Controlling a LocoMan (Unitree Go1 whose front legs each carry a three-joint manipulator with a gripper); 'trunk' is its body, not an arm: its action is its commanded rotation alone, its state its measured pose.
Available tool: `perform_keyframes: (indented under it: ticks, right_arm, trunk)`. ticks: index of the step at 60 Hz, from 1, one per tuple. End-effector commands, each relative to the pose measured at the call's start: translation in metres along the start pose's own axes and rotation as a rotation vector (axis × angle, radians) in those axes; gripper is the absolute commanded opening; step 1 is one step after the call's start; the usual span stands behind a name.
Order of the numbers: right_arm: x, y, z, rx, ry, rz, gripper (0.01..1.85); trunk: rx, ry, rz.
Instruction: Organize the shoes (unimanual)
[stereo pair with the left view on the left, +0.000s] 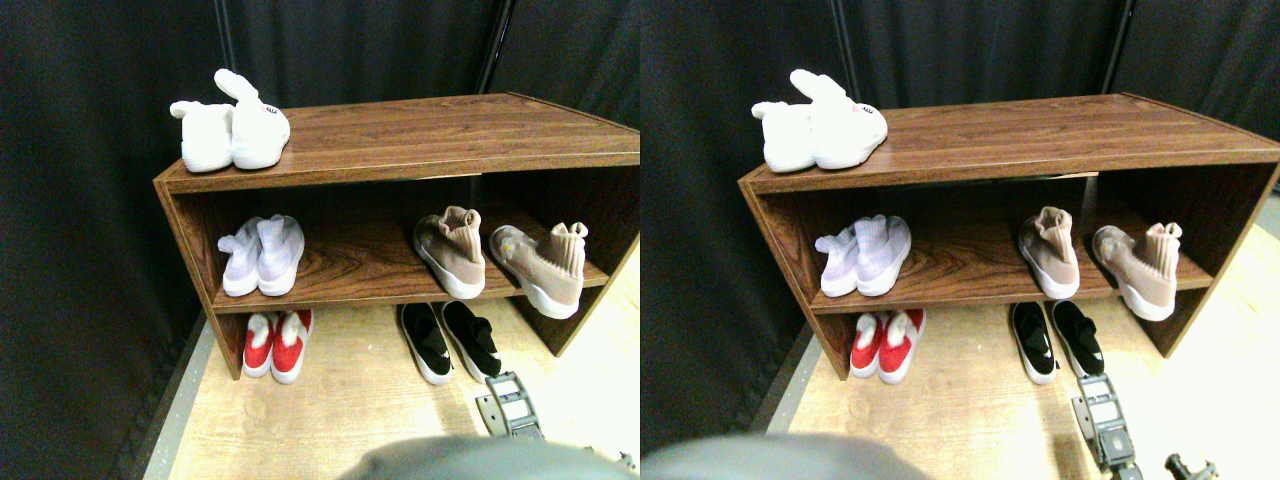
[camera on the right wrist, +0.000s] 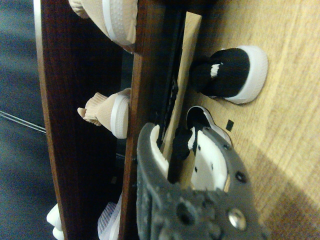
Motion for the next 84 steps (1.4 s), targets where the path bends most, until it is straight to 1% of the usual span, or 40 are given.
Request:
perform_keyframes:
  ticks: [1,3,5,7,8,10,12,13,16,17,18,22,25,26,27,31,34,39,43,48,50,52,55,59,61,66,73,78,80,83,84]
  right_arm:
    - [0.001,-0.001,0.009,0.027,-0.088,0.019,0.37]
    - [0.002,-0.002,0.009,0.042,-0.112,0.031,0.38]
    - [0.002,-0.003,0.01,0.048,-0.119,0.034,0.38]
    - [0.003,-0.004,0.011,0.074,-0.143,0.039,0.41]
    - [0.004,-0.005,0.011,0.087,-0.145,0.033,0.44]
    - [0.004,-0.007,0.012,0.101,-0.142,0.023,0.48]
    - [0.004,-0.009,0.013,0.113,-0.156,0.021,0.5]
    - [0.004,-0.009,0.013,0.119,-0.158,0.021,0.51]
    - [0.004,-0.01,0.014,0.123,-0.159,0.016,0.53]
    - [0.005,-0.011,0.015,0.129,-0.164,0.021,0.55]
    - [0.005,-0.011,0.015,0.136,-0.166,0.023,0.56]
    - [0.005,-0.014,0.016,0.233,-0.177,0.035,0.64]
    - [0.004,-0.016,0.019,0.291,-0.183,0.051,0.75]
    - [0.004,-0.016,0.019,0.291,-0.183,0.051,0.75]
    - [0.004,-0.017,0.02,0.311,-0.188,0.059,0.8]
    - [0.003,-0.02,0.022,0.322,-0.196,0.068,0.87]
    - [0.001,-0.023,0.024,0.363,-0.208,0.069,0.93]
    - [-0.002,-0.026,0.028,0.417,-0.239,0.079,0.98]
    - [-0.004,-0.029,0.033,0.469,-0.245,0.082,1.02]
    - [-0.008,-0.032,0.039,0.484,-0.275,0.093,1.06]
    - [-0.009,-0.034,0.043,0.538,-0.298,0.115,1.09]
    - [-0.01,-0.035,0.046,0.574,-0.304,0.127,1.09]
    - [-0.01,-0.037,0.051,0.623,-0.317,0.125,1.12]
    - [-0.01,-0.038,0.057,0.711,-0.333,0.143,1.14]
    - [-0.01,-0.039,0.06,0.76,-0.334,0.146,1.16]
    - [-0.01,-0.042,0.065,0.789,-0.339,0.152,1.19]
    - [-0.006,-0.048,0.074,0.824,-0.357,0.142,1.28]
    - [-0.003,-0.052,0.078,0.863,-0.367,0.124,1.3]
    - [-0.002,-0.055,0.082,0.896,-0.359,0.102,1.32]
    - [0.0,-0.058,0.084,0.936,-0.343,0.093,1.37]
    - [0.002,-0.062,0.086,1.006,-0.318,0.089,1.41]
  trunk:
    - [-0.017,-0.012,0.001]
    - [-0.017,-0.012,0.001]
    - [-0.017,-0.012,0.001]
    - [-0.017,-0.012,0.001]
    - [-0.02,-0.016,-0.003]
    - [-0.02,-0.016,-0.003]
    - [-0.02,-0.016,-0.003]
    - [-0.021,-0.021,-0.008]
    - [-0.021,-0.021,-0.008]
    - [-0.022,-0.026,-0.011]
    - [-0.022,-0.026,-0.011]
    - [-0.023,-0.028,-0.013]
    - [-0.022,-0.03,-0.015]
    - [-0.022,-0.031,-0.016]
    - [-0.022,-0.031,-0.016]
    - [-0.021,-0.033,-0.021]
    - [-0.021,-0.034,-0.023]
    - [-0.021,-0.038,-0.028]
    - [-0.02,-0.041,-0.033]
    - [-0.022,-0.044,-0.036]
    - [-0.023,-0.048,-0.039]
    - [-0.023,-0.048,-0.039]
    - [-0.024,-0.05,-0.042]
    - [-0.024,-0.05,-0.042]
    - [-0.025,-0.051,-0.043]
    - [-0.027,-0.054,-0.045]
    - [-0.027,-0.056,-0.047]
    - [-0.026,-0.057,-0.05]
    - [-0.026,-0.057,-0.05]
    - [-0.026,-0.057,-0.052]
    - [-0.027,-0.057,-0.053]
